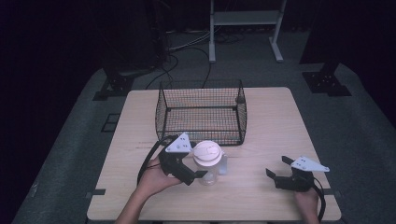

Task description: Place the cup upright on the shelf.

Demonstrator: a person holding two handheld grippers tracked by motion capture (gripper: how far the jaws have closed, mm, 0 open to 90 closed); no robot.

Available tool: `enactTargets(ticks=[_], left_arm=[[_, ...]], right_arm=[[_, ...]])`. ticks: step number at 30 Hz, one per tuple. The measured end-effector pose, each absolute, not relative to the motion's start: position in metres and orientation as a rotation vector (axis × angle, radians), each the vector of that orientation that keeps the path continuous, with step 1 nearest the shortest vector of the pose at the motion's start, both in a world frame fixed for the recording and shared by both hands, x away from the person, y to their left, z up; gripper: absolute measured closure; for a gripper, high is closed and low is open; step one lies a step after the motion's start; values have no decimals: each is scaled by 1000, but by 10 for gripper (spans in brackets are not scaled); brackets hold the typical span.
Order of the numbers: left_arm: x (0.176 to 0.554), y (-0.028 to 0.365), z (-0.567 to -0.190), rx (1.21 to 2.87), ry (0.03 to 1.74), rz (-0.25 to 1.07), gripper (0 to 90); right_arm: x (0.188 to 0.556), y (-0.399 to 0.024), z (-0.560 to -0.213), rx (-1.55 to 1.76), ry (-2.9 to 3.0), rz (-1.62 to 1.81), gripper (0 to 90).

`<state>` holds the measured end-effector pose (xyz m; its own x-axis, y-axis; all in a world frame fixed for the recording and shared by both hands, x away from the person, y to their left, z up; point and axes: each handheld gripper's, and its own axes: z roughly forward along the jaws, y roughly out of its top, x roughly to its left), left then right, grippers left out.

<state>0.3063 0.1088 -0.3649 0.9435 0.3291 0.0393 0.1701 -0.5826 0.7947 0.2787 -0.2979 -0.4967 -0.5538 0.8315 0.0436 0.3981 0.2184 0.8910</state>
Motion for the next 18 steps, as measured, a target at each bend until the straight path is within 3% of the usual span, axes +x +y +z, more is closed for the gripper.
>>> enactTargets(ticks=[18], left_arm=[[320,91,-368,2280,364,195,9]], right_arm=[[279,-298,-497,1130,2053,1294,129]])
